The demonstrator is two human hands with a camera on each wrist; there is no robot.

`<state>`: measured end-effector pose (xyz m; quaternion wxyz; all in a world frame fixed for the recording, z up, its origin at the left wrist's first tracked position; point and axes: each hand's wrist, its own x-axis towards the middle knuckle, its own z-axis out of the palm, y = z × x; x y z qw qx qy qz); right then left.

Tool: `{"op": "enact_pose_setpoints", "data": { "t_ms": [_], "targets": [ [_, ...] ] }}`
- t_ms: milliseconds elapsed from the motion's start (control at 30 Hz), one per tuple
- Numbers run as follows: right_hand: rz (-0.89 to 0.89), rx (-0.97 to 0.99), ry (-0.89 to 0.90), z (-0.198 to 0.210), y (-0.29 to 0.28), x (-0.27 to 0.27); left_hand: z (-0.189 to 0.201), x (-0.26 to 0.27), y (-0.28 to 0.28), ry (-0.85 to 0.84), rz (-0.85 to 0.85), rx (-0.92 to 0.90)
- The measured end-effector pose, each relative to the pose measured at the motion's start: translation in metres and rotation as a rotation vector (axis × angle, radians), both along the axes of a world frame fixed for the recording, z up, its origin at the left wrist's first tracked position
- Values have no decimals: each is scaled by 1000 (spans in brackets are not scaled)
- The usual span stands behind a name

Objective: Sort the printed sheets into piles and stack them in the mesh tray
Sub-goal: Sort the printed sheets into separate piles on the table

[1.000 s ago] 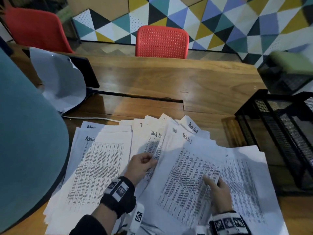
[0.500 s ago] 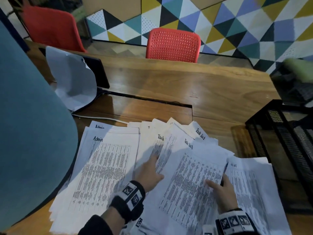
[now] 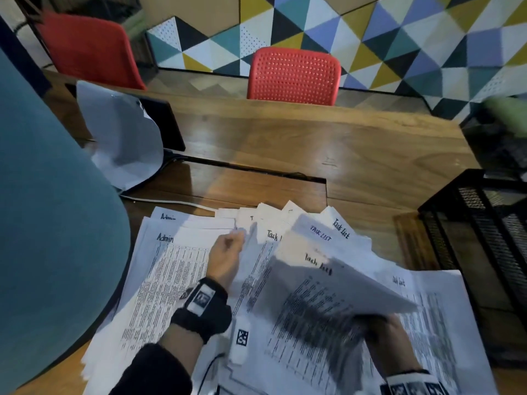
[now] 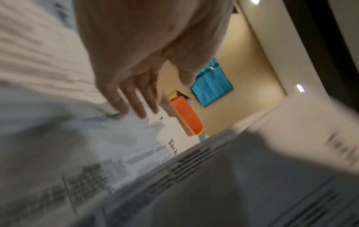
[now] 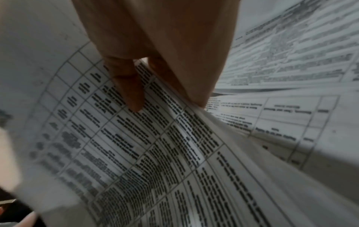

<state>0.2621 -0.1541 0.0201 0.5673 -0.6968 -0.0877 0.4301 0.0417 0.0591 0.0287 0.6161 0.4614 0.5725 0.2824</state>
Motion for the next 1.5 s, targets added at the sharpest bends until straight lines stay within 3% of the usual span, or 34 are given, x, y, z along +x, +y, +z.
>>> {"op": "enact_pose_setpoints", "data": {
  "t_ms": [67,133,233,467,667,800,900,1033,1100,1200,1367,1500],
  "targets": [
    [-4,-17,15,-8,3,2,-7,12,9,297,-169,54],
    [4,-73,63,-15,8,0,-16,21,12,466,-294,86],
    [-63,-96,98,-25,14,1,-22,28,12,617,-276,174],
    [-106,-32,162,-20,21,-3,-14,30,1,478,-181,184],
    [-90,-80,113,-21,22,-4,-20,24,0,559,-285,136],
    [-118,-120,-19,-19,21,-5,-20,24,-1,612,-264,204],
    [-137,-92,2,-18,20,-8,-23,24,0,622,-257,211],
    [-145,-27,95,-13,19,-11,-25,26,2,567,-284,152],
    [-164,-17,112,-13,17,-11,-24,27,0,558,-367,217],
    [-225,4,134,-12,15,-13,-23,22,-4,255,-380,260],
    [-278,66,159,-7,13,-13,-5,8,-14,-268,-286,34],
    [-209,-13,68,-8,8,-8,-2,0,-22,-454,-187,-83]
  ]
}}
